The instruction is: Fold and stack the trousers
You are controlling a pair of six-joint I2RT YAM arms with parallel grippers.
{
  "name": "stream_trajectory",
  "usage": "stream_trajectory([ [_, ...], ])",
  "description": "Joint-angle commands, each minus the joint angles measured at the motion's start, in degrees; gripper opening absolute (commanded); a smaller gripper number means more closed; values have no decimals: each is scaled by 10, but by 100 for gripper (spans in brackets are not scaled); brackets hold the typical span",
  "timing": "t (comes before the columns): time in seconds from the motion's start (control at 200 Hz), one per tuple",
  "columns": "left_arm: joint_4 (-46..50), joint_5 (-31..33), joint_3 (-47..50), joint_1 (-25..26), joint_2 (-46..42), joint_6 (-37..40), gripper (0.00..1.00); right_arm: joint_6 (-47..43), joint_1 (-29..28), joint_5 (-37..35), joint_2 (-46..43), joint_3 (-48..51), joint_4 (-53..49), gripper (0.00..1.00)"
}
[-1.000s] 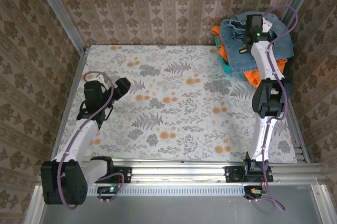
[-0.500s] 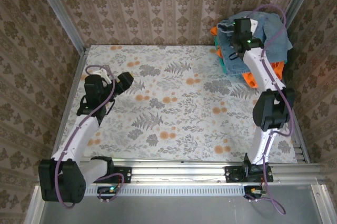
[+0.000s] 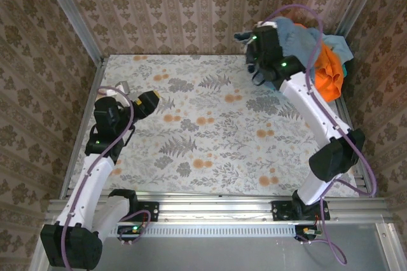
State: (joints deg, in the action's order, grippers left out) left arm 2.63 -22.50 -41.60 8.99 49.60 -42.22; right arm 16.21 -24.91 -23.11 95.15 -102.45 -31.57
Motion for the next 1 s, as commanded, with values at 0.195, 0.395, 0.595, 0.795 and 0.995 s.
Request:
stream_trajectory([
  [0.195, 90, 40, -81, 8, -47, 32, 78, -40, -231, 80, -124, -2, -13, 9],
  [0.395, 141, 72, -118, 8, -78, 44, 78, -2, -285, 141, -203, 42, -39, 11],
  [0.595, 151, 90, -108, 8, -100, 35, 78, 24, -244, 246, -170, 89, -35, 12],
  [0.795, 157, 93, -91, 7, -98, 35, 77, 53, -175, 428, -1, 51, 0, 17],
  [0.995, 173, 113, -92, 6, -79, 51, 80, 53, -148, 448, 168, -108, -81, 67],
])
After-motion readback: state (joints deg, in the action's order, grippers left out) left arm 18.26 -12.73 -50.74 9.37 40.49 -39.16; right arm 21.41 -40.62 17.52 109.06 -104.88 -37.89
